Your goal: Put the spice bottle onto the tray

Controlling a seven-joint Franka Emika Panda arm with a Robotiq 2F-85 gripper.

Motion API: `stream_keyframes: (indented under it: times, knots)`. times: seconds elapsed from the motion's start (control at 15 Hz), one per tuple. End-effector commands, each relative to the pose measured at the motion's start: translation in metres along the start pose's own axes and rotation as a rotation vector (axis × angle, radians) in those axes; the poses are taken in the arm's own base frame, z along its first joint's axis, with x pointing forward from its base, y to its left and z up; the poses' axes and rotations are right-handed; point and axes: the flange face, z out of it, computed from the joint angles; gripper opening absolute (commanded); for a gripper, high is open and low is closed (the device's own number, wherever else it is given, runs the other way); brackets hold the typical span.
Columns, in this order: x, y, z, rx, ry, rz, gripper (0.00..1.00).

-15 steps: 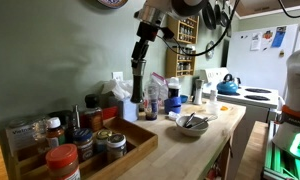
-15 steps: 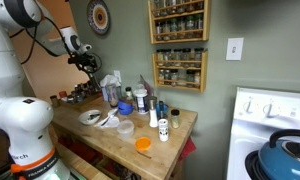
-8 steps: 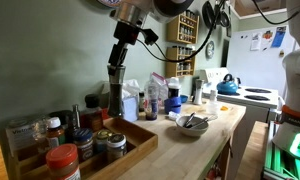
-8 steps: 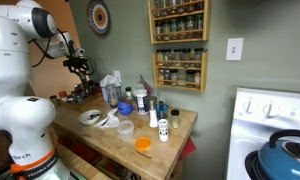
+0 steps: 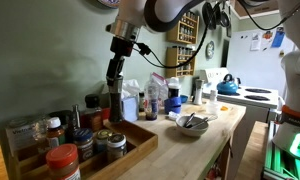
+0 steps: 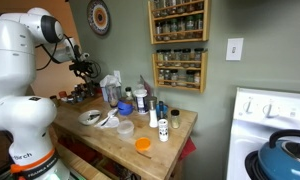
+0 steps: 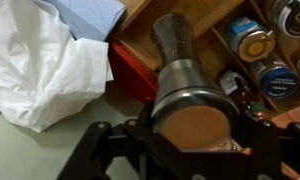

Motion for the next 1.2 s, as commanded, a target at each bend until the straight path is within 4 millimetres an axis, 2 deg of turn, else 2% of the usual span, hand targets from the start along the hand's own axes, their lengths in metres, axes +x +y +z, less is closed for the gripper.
stream_keyframes:
  times: [0.0, 0.4, 0.87, 0.93, 1.13]
  knots:
    - [-0.002, 0.010, 0.006, -0.025, -0.025, 0.041, 0.42]
    - [-0.010, 0.013, 0.032, -0.011, -0.036, 0.100, 0.42]
    - [-0.012, 0.017, 0.044, 0.006, -0.007, 0.183, 0.42]
    - [-0.013, 0.018, 0.046, 0.008, -0.016, 0.187, 0.92]
    - [-0.014, 0.019, 0.046, -0.001, -0.026, 0.190, 1.00]
